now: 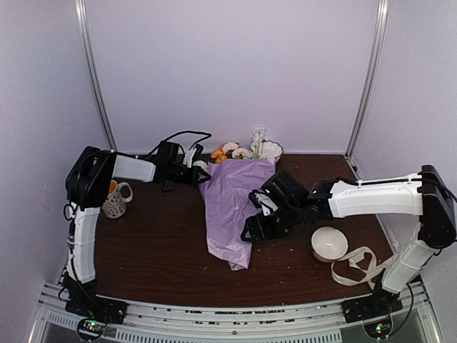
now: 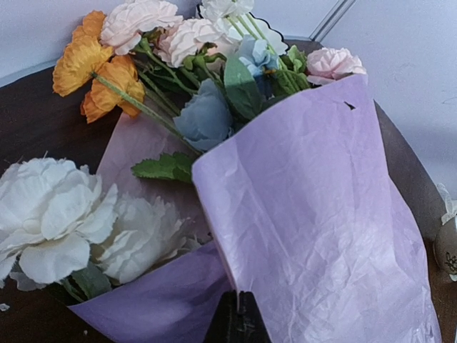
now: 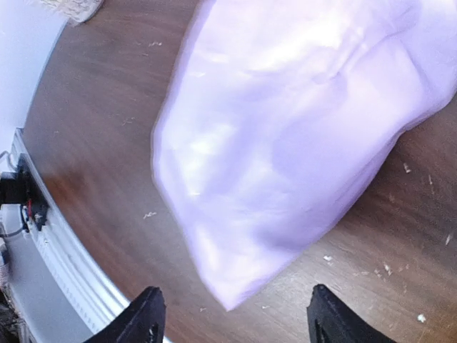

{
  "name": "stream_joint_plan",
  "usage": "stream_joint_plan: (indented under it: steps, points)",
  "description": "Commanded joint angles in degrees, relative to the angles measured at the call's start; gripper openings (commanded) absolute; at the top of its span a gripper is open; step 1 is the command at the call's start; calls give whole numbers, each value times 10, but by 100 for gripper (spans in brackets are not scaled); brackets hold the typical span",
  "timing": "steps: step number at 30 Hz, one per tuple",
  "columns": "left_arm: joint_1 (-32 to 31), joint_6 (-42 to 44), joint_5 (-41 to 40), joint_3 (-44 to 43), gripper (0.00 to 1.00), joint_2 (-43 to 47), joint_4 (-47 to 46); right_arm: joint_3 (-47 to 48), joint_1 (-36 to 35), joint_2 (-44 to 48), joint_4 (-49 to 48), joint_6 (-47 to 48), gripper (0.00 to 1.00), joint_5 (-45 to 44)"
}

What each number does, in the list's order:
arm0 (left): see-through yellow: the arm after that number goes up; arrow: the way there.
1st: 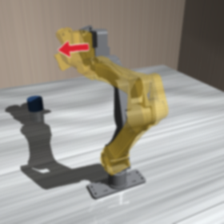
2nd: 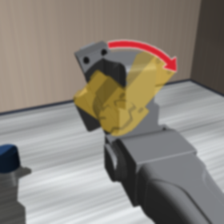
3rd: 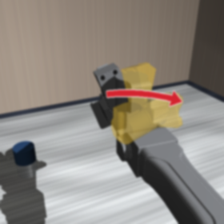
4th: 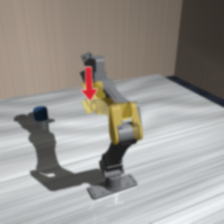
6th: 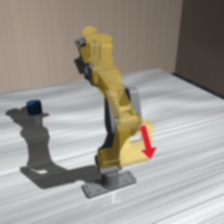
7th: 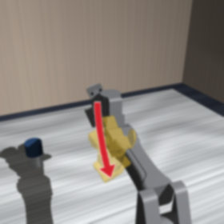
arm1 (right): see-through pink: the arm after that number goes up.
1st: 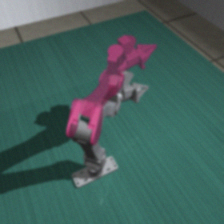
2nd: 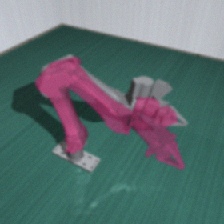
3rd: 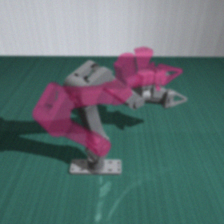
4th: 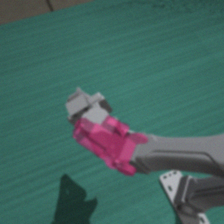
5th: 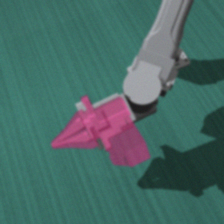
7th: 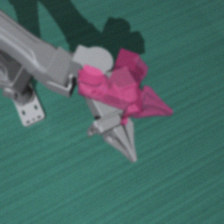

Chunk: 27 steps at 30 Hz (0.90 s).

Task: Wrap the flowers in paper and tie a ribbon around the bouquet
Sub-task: Press the fold line on the folded wrapping paper.

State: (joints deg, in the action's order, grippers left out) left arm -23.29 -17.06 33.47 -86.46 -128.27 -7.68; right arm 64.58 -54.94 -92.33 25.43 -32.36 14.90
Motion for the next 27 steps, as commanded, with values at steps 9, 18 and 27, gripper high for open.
stream_joint_plan:
  steps: [9,18,27]
  points:
    - [7,-13,-5,11,0,-3,-33,-70,29,-105,-181,-136,50,142]
    - [17,-47,-21,30,0,-1,-65,-152,31,-91,-249,-171,6,179]
    - [19,-57,-15,37,0,0,-81,-163,30,-81,-257,-163,18,217]
